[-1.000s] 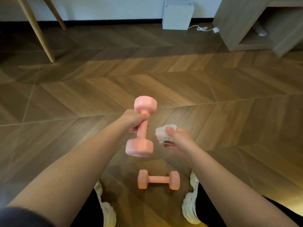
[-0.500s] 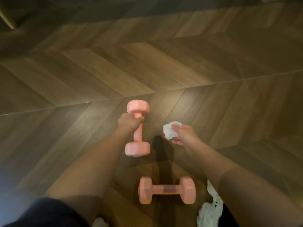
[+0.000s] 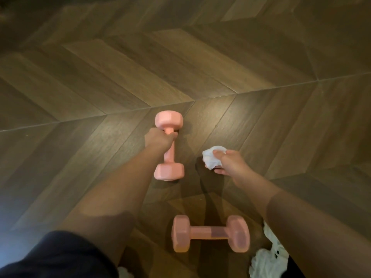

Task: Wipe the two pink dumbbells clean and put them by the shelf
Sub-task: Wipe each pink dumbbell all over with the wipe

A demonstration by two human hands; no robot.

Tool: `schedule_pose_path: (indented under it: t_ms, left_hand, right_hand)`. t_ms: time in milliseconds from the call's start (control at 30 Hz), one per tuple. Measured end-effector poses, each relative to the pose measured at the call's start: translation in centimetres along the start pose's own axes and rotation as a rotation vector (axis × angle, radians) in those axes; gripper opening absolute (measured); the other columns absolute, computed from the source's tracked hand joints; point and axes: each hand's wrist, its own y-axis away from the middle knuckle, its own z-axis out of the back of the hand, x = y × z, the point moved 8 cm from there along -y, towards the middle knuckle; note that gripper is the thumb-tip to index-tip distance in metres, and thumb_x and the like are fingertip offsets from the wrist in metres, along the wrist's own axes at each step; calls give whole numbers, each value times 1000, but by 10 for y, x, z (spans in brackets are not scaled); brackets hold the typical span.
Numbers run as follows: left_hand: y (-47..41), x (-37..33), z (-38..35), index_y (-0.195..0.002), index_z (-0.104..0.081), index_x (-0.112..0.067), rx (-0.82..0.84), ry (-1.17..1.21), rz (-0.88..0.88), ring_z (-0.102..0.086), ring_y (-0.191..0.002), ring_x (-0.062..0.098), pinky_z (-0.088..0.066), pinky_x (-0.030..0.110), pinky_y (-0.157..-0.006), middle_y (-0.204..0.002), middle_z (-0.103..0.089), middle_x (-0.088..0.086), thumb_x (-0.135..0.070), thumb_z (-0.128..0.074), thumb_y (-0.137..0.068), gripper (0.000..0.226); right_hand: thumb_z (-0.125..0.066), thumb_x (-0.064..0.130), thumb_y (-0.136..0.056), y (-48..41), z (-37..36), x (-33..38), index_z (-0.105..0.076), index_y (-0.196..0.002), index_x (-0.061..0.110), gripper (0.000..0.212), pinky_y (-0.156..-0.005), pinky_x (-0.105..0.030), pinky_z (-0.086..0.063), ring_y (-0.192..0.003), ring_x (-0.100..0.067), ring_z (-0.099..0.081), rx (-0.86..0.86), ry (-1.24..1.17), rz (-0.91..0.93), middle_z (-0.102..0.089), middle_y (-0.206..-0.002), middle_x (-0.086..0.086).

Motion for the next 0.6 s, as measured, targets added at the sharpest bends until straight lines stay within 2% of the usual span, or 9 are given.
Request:
schedule_pose_path:
  t_ms: [67,233,400,500,600]
  left_hand:
    - [-1,0,-1,-108,-69,-5,-12,-12,-9,-66,-100,30,-56,38,-82,-102,-67,11,-38,-74,-85,40]
    - [1,-3,-8,-103,-66,-6,-18,-48,-35,-59,-87,24,-42,31,-69,-93,-61,6,-36,-73,-87,35]
    - [4,-4,-10,-106,-64,-7,-30,-69,-15,-55,-84,21,-41,31,-68,-93,-58,4,-36,-72,-88,36]
    - [6,-4,-9,-116,-61,-7,-6,-50,38,-58,-91,22,-44,33,-72,-100,-58,4,-41,-72,-87,46]
    - [21,-1,-2,-127,-49,-7,-55,-51,97,-57,-113,30,-50,41,-90,-127,-53,11,-49,-76,-78,70]
  right_hand:
    - [-56,23,-101,-3,-1,-2,-52,-134,2,39,-88,-36,-56,-108,-25,-64,4,6,4,-61,-123,-12]
    - [-55,22,-101,-5,-2,-7,-50,-136,3,40,-89,-35,-56,-110,-25,-62,5,21,9,-59,-126,-13]
    - [-56,24,-100,-6,0,-11,-51,-136,3,42,-92,-37,-56,-113,-27,-62,-12,54,1,-59,-131,-15]
    - [-56,25,-100,-1,1,-9,-50,-137,4,43,-94,-35,-55,-111,-24,-62,-8,97,8,-59,-129,-11]
    - [-54,24,-102,5,7,-4,-51,-135,2,40,-93,-33,-53,-105,-21,-60,31,182,31,-57,-115,-6]
